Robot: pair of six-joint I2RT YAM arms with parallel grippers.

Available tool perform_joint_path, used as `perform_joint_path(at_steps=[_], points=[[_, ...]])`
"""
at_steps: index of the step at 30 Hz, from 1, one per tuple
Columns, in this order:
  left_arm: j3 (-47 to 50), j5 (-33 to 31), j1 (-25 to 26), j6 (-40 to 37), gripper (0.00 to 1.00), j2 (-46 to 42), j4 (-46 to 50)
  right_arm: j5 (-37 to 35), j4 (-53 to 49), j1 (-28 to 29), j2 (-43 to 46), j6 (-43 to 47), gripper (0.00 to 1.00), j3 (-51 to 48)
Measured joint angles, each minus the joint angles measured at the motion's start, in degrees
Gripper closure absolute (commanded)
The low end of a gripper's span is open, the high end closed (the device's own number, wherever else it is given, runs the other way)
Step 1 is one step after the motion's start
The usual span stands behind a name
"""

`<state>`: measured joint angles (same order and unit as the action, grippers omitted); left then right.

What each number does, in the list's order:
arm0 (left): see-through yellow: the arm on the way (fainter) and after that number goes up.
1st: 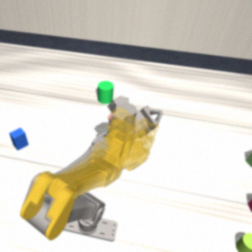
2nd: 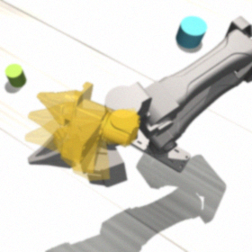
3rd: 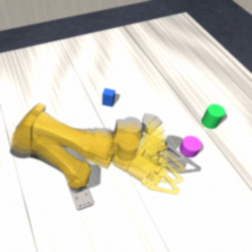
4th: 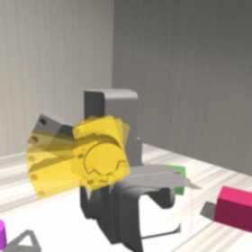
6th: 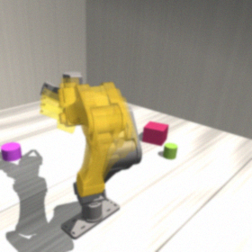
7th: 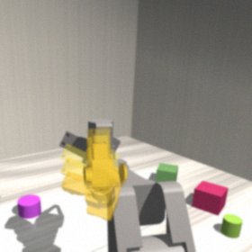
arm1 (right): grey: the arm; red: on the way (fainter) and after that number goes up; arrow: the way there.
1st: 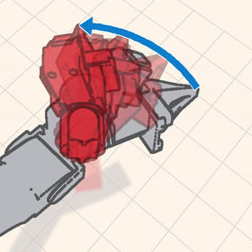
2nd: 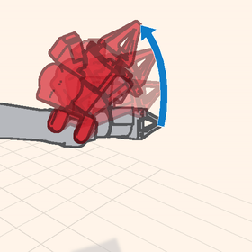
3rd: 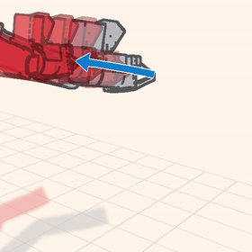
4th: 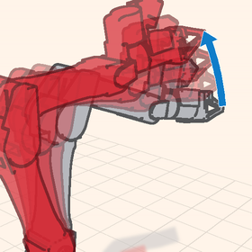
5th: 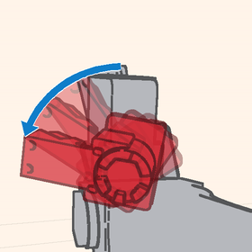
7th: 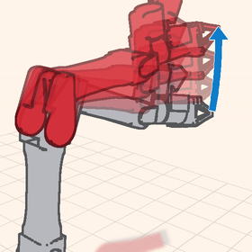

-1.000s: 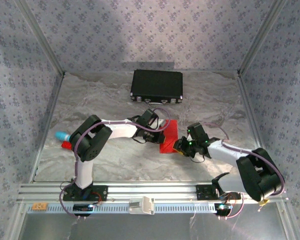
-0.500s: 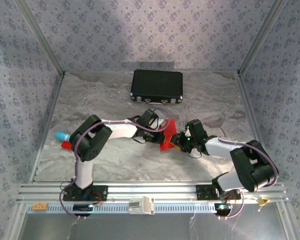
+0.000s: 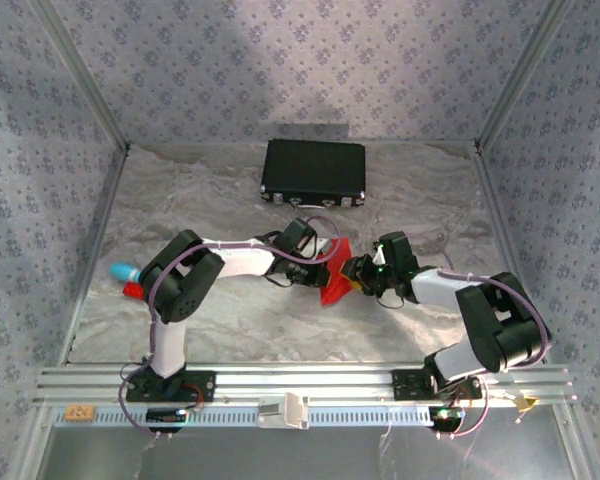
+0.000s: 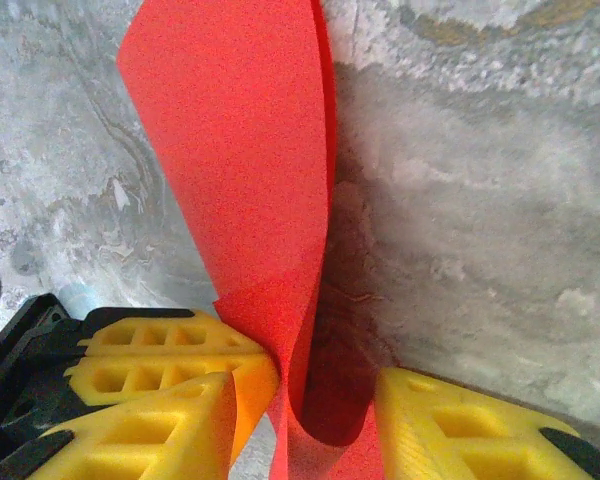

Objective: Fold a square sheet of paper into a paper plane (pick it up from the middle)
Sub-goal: Turn over the paper at the center of the table.

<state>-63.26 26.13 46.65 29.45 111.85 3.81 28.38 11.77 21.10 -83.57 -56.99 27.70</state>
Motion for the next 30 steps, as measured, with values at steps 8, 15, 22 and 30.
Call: perform_joint_path(at_steps=[8, 15, 22, 30], points=[[0.0, 0.0, 0.0, 0.2, 0.94, 0.0, -0.1, 3.1, 3.4, -1.9, -2.2, 1.4, 0.63, 0.0], [0.0, 0.0, 0.0, 0.2, 0.94, 0.0, -0.1, 6.2, 5.9, -3.4, -5.3, 3.0, 0.63, 0.3], [0.1, 0.2, -0.1, 0.2, 0.94, 0.0, -0.4, 10.1, 7.4, -5.0, -6.8, 4.4, 0.63, 0.5], [0.2, 0.2, 0.0, 0.4, 0.94, 0.0, -0.6, 12.5, 9.0, -5.9, -8.1, 6.0, 0.66, 0.5]])
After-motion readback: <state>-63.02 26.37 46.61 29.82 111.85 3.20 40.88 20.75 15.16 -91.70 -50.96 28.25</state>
